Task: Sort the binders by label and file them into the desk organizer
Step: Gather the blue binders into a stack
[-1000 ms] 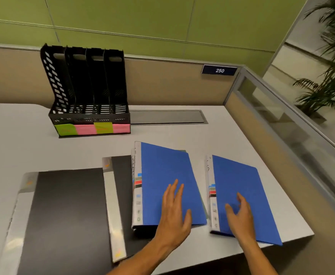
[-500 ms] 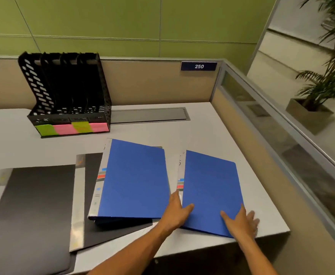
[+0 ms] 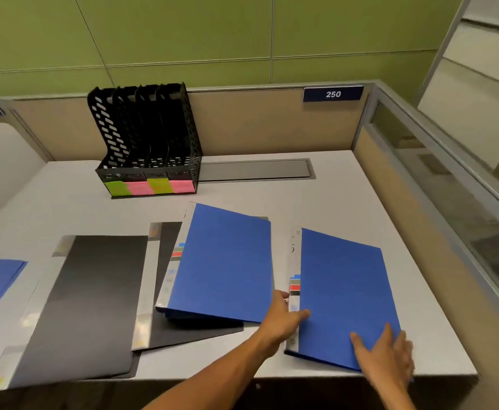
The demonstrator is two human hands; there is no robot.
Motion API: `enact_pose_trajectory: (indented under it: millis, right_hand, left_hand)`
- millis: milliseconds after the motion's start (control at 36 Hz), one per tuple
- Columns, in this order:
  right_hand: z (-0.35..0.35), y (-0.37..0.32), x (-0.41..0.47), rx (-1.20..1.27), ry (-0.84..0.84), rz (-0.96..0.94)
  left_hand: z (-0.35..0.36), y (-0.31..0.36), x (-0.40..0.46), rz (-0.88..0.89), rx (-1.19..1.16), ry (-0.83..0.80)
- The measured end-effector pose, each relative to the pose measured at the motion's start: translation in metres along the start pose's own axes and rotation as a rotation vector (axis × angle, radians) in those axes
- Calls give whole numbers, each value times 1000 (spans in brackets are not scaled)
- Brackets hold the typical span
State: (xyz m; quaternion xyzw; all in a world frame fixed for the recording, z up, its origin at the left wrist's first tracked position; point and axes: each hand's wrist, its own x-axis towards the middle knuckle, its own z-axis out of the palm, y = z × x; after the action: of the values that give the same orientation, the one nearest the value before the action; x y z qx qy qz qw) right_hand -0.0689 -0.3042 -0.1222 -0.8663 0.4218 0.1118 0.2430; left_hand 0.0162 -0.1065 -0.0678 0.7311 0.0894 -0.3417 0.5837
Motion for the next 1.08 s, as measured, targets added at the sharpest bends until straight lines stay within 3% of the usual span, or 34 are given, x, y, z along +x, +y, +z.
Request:
enact_pose_trajectory:
  millis: [222,417,583,806,1083]
  right_hand:
    - [2,3,-1,38,-13,-12]
    - [-6,2,-6,317,-7,-84]
    - [-10,-6,-15,440,-19,-82]
    - [-4,-40,-50,571,-84,-170]
    - [18,-79,-128,582,-32,-190]
  left_hand:
    - [-1,4,-8,13,-40,-15]
    - [-3,8,-12,78,-196,-12]
    - [-16,24,-27,195,-166,-32]
    - [-58,24,-65,322,-87,-46]
    - [-153,-16,-134,434,-202,-58]
